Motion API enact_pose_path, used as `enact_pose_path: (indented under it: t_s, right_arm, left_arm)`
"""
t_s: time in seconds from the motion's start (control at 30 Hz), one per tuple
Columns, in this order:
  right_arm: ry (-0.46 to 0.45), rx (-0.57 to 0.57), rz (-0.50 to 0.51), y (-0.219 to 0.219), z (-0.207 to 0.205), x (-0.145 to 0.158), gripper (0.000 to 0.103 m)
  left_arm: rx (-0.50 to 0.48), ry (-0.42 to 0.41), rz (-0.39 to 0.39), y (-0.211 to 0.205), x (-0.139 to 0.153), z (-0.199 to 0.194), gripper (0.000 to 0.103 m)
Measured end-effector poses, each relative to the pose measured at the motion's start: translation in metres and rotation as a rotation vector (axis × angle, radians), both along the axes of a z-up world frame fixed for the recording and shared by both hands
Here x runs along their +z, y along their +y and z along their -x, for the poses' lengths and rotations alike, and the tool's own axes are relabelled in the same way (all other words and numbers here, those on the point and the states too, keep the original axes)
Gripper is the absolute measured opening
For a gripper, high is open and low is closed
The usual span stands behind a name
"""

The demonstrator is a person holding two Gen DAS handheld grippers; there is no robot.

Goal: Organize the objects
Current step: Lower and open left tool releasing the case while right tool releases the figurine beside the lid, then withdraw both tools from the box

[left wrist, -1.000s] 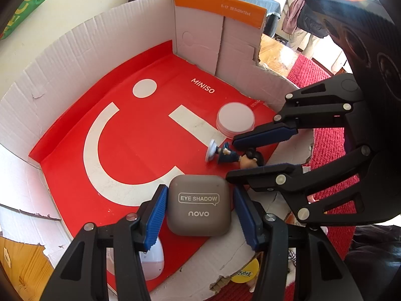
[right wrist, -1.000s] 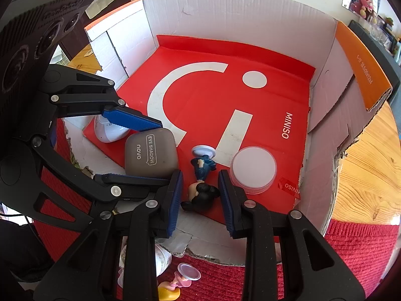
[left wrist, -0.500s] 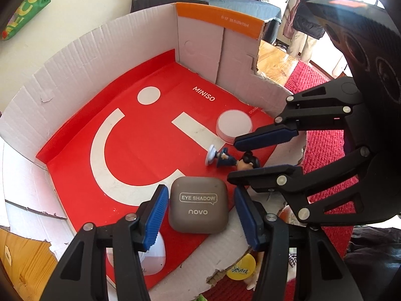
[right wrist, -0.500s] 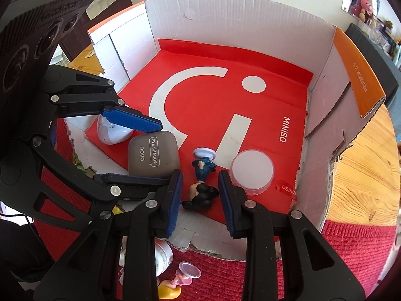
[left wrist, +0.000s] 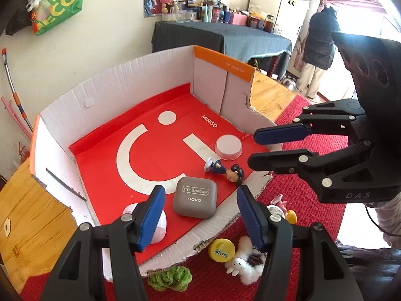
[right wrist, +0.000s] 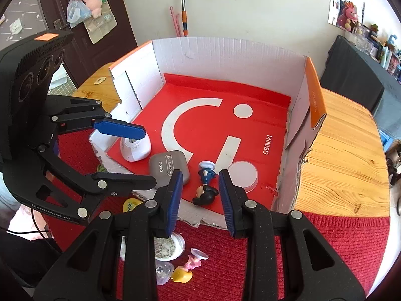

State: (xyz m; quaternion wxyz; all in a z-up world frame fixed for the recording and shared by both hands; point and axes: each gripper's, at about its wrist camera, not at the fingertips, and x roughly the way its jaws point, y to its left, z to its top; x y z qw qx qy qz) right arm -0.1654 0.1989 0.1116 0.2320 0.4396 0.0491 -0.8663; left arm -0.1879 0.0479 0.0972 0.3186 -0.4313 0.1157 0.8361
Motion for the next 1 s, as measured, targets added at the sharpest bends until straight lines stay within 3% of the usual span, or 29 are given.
enact_pose_path:
  t_s: [0.13, 0.2, 0.33, 0.4, 0.53, 0.8, 1.0]
  right_arm:
    - [0.056, -0.017, 0.025, 0.002, -0.016, 0.012, 0.037]
    - [0.1, -0.029, 0.042, 0.005, -0.025, 0.018, 0.061]
    - [0.176, -0.053, 0.059, 0.006, -0.042, 0.027, 0.061]
    - [0.206, -0.066, 0.071, 0.008, -0.05, 0.031, 0.061]
    - [0.27, -0.098, 0.08, 0.013, -0.072, 0.038, 0.067]
    - [0.358, -0.179, 0.136, 0.027, -0.109, 0.036, 0.085]
    - [0.42, -0.245, 0.12, 0.029, -0.133, 0.022, 0.094]
  left_arm:
    - [0.052, 0.036, -0.061, -0.011, 0.008, -0.015, 0.062]
    - [0.078, 0.044, -0.098, -0.017, 0.012, -0.023, 0.064]
    - [0.142, 0.082, -0.156, -0.03, 0.018, -0.041, 0.067]
    - [0.176, 0.1, -0.19, -0.038, 0.021, -0.051, 0.074]
    - [0.247, 0.128, -0.253, -0.05, 0.024, -0.07, 0.079]
    - [0.362, 0.255, -0.268, -0.055, 0.024, -0.111, 0.094]
    - [0.429, 0.336, -0.237, -0.052, 0.013, -0.137, 0.103]
